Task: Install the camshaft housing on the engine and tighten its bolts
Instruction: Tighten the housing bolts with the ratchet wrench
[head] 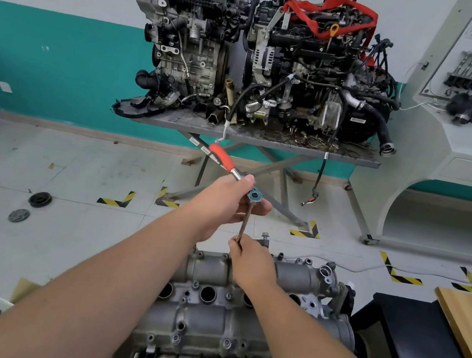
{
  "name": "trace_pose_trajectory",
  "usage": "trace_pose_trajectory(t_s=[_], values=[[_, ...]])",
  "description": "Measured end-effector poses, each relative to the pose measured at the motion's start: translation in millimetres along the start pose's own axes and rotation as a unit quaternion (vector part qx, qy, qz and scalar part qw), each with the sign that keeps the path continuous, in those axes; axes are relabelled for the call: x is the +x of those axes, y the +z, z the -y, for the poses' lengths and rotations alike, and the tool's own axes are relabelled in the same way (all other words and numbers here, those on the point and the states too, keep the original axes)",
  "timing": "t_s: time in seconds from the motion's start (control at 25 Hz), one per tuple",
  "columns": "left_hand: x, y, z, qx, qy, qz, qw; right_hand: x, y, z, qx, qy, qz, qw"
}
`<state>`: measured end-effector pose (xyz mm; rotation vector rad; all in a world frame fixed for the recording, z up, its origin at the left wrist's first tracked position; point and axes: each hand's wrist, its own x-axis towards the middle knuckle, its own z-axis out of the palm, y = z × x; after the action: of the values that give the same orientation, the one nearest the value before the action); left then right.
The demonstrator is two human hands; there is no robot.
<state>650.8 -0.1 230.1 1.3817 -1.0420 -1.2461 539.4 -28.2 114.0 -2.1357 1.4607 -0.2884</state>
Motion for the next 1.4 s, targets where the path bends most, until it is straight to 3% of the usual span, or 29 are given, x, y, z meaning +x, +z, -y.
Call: trace_pose_trajectory(t_s=[0.12,0.24,0.36,0.44,0.52,0.6,0.76,0.84,0.92,1.0,1.12,1.24,1.4], values=[[0.3,-1.6,-16.4,0.109,-0.011,0.008,0.994,2.1,-2.8,-1.5,0.006,-0.012,0.012,1.000],[5.5,5.2,-33.0,0.269,-0.012,0.009,0.963,3.7,-7.2,-1.5,0.005,-0.021,0.022,1.000],[10.3,17.2,-39.5,0.507,0.062,0.023,0.859,5.0,-8.9,-1.3,-0.004,-0.030,0.029,0.999],[9.5,18.7,-30.7,0.607,0.131,0.013,0.784,4.2,-8.8,-1.5,-0.015,-0.032,0.025,0.999],[6.8,13.7,-15.6,0.669,0.216,-0.047,0.710,4.5,-7.9,-2.4,-0.016,-0.030,0.017,0.999],[4.9,9.2,3.4,0.661,0.290,-0.109,0.683,6.4,-5.7,-2.5,-0.022,-0.022,0.010,0.999],[5.7,8.0,27.1,0.554,0.341,-0.197,0.733,9.4,-4.9,-2.1,0.040,-0.008,0.045,0.998],[5.8,8.6,34.1,0.467,0.321,-0.179,0.804,10.5,-8.6,-2.3,0.054,-0.017,0.050,0.997],[3.7,11.8,40.4,0.268,0.298,-0.142,0.905,12.3,-8.1,-3.9,-0.009,-0.024,0.051,0.998],[-0.1,19.2,40.7,0.104,0.268,-0.134,0.948,11.3,-8.8,-2.5,-0.031,-0.030,0.037,0.998],[3.3,30.3,33.4,-0.023,0.187,-0.137,0.973,11.4,-7.7,-2.9,-0.031,-0.030,0.037,0.998],[7.1,31.7,31.2,-0.144,0.119,-0.112,0.976,10.5,-9.8,-2.4,-0.035,-0.032,0.043,0.998],[10.1,20.6,31.4,-0.178,0.073,-0.086,0.977,10.5,-7.3,-3.2,-0.031,-0.024,0.034,0.999]])
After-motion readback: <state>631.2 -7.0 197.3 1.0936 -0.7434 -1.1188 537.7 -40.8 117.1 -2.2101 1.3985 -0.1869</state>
